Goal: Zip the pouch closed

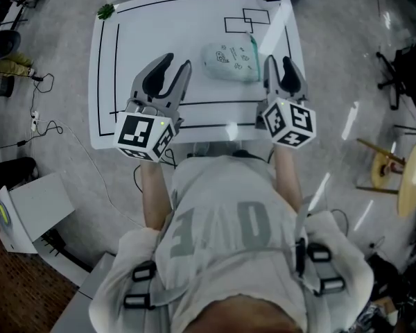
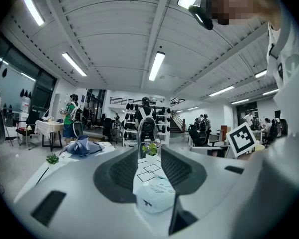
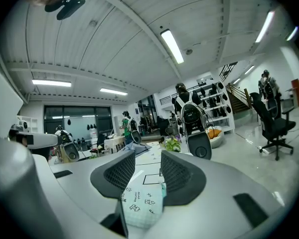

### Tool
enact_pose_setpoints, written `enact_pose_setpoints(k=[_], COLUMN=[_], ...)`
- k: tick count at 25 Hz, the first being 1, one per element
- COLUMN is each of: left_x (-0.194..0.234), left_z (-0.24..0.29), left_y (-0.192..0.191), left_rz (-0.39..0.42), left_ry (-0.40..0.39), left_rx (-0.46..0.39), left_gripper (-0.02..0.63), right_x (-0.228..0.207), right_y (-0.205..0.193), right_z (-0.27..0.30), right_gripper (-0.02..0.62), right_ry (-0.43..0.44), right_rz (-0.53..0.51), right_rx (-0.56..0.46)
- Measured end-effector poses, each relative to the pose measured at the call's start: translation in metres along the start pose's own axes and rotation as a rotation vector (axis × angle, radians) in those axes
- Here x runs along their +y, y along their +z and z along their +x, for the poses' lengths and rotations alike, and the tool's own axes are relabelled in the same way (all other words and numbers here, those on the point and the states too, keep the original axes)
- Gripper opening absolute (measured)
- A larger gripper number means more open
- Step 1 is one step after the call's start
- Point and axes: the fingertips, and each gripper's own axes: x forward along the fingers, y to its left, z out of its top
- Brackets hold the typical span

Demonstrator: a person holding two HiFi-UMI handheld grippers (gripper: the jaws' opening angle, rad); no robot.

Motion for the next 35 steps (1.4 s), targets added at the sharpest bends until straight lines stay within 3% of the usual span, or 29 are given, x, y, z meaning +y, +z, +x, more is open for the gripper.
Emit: enact_pose_setpoints(k=[7,11,15,20,25,28,35], left_x=[0.011,0.009,-0.004,-0.019,-0.023,-0.024,-0.023], left_z=[-0.006,-0.01,-0.01,-0.005,-0.003,-0.003,-0.005], left_y=[0.02,0.044,0.064,0.072,0.07,0.072,0.064], left_rz=[0.009,-0.007,0.006,0.047,0.061,0.03,0.052], left_ry=[0.139,0.211,0.244,0.214,0.2,0.2,0.191], left_rx=[-0.045,-0.121,-0.165,-0.174,-0.161,-0.175,-0.151], left_gripper=[0.127,0.023,0.009,0.008,0.008,0.008,0.008], right_x=[0.027,0.053,0.081,0.098,0.116,0.118,0.117], right_y=[0.044,0.067,0.076,0.066,0.061,0.061,0.064], right_z=[0.0,-0.007,-0.018,-0.029,-0.038,-0.041,-0.044], right_gripper=[0.137,0.135,0.13,0.011,0.008,0.008,0.008], right_ry=[0.054,0.084,0.156,0.164,0.211,0.211,0.204], right_rz=[-0.136,-0.227,-0.281,-0.274,-0.279,-0.258,-0.266], right_rx=[-0.101,-0.134,-0.159,-0.136,-0.13,-0.128,-0.128])
